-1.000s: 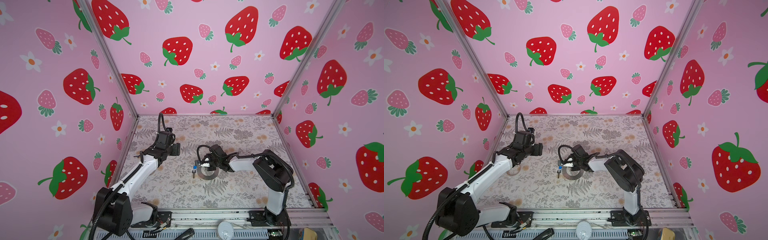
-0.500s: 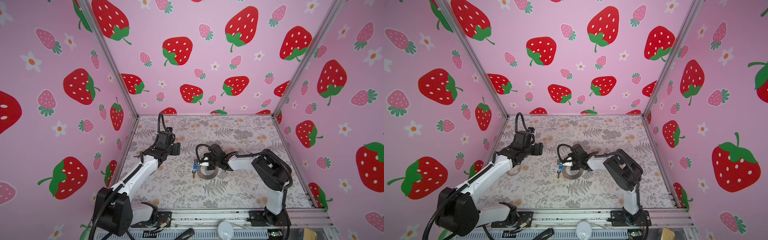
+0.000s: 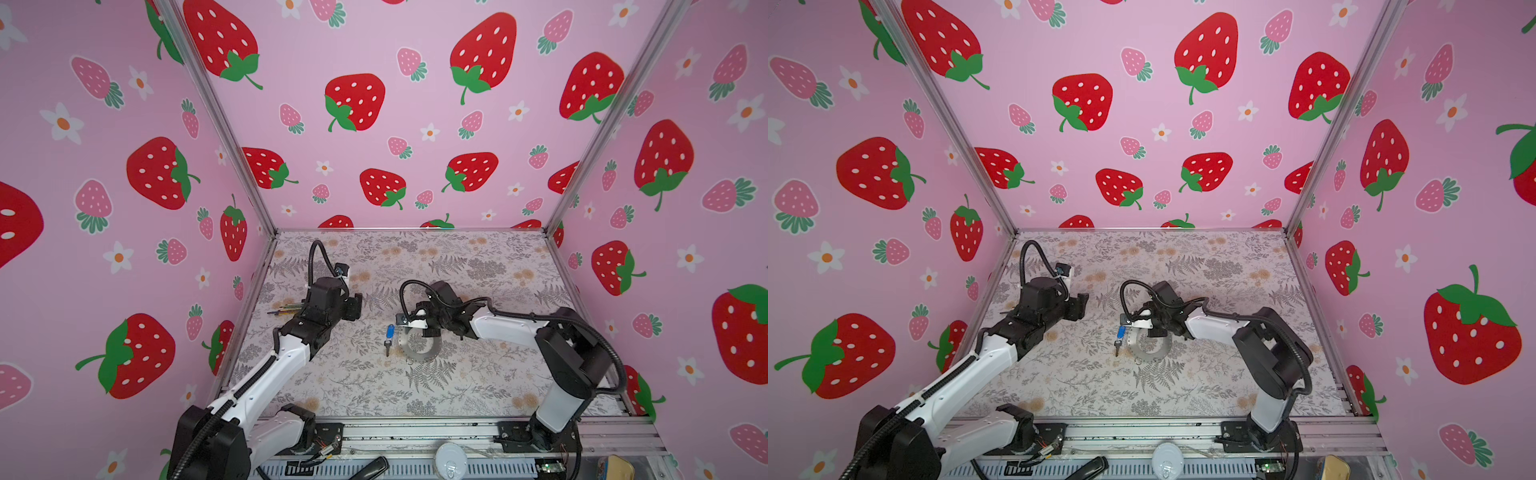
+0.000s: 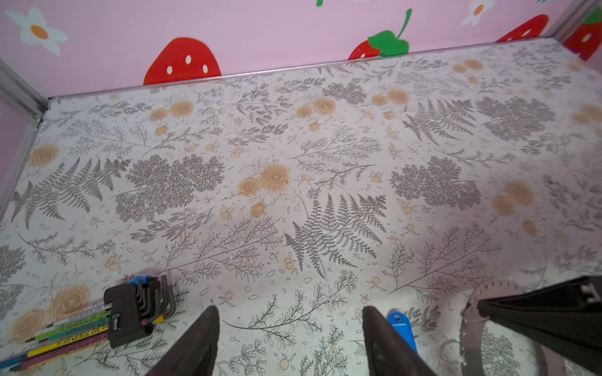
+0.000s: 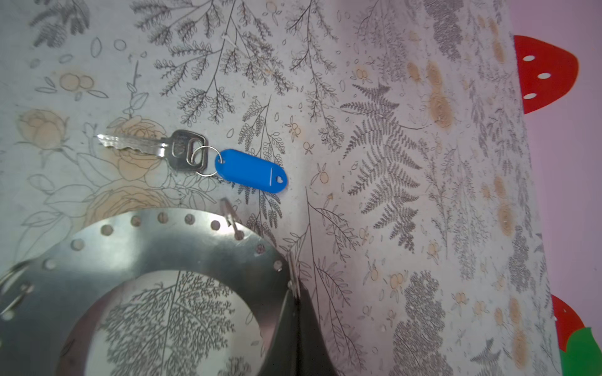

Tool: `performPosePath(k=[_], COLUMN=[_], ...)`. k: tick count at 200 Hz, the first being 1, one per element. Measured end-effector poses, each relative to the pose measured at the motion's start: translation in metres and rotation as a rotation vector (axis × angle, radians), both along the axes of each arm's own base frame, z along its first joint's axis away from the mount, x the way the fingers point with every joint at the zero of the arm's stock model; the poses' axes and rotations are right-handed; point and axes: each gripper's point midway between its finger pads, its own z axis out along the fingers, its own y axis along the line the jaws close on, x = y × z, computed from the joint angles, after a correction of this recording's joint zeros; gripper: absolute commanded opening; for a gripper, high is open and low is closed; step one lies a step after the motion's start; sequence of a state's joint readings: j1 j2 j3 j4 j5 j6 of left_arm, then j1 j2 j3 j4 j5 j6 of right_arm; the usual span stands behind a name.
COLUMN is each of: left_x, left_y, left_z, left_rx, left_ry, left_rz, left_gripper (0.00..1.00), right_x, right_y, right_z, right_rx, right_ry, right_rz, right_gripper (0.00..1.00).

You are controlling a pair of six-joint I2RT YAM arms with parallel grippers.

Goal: Put the keys on the keyring
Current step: 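Lift the disc with the right gripper while the left gripper reaches toward it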

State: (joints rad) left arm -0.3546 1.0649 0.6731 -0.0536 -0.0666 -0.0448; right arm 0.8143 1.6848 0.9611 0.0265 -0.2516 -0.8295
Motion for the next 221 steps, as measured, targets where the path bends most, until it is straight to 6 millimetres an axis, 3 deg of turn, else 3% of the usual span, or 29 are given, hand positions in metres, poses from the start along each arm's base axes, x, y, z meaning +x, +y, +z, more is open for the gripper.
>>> performPosePath(k=[36, 73, 105, 127, 170, 221], left_x=[-0.025, -0.071, -0.109, -0.12, -0.117, -0.117], left_y=[-0.036, -0.098, -0.132, -0.14, -0.145, -0.152], left_z=[0.001, 0.004, 0.001, -0.008, -0.005, -0.018], left_rx=[0.001, 0.091, 0.184, 0.241, 0.263, 0.282], left_ry=[-0.149, -0.282, -0.394, -0.426, -0.475, -0.461], left_rz=[-0.229, -0.59, -0.802, -0.868, -0.877, -0.928], left_gripper=[0.6, 0.57, 0.54, 0.54, 0.52, 0.44], right_x=[-0.003, -0.02, -0.037, -0.05, -0.075, -0.086], right_y=[-0.028, -0.039, -0.05, -0.057, -0.066, -0.06], right_z=[0.038, 0.05, 0.056, 0.056, 0.05, 0.061], right_rx=[0.081, 0.074, 0.075, 0.089, 0.149, 0.254], right_ry=[-0.001, -0.028, -0.061, -0.08, -0.13, -0.15], right_rz=[0.0, 0.059, 0.104, 0.135, 0.209, 0.257], right_gripper=[0.0, 0.0, 0.0, 0.0, 0.0, 0.0])
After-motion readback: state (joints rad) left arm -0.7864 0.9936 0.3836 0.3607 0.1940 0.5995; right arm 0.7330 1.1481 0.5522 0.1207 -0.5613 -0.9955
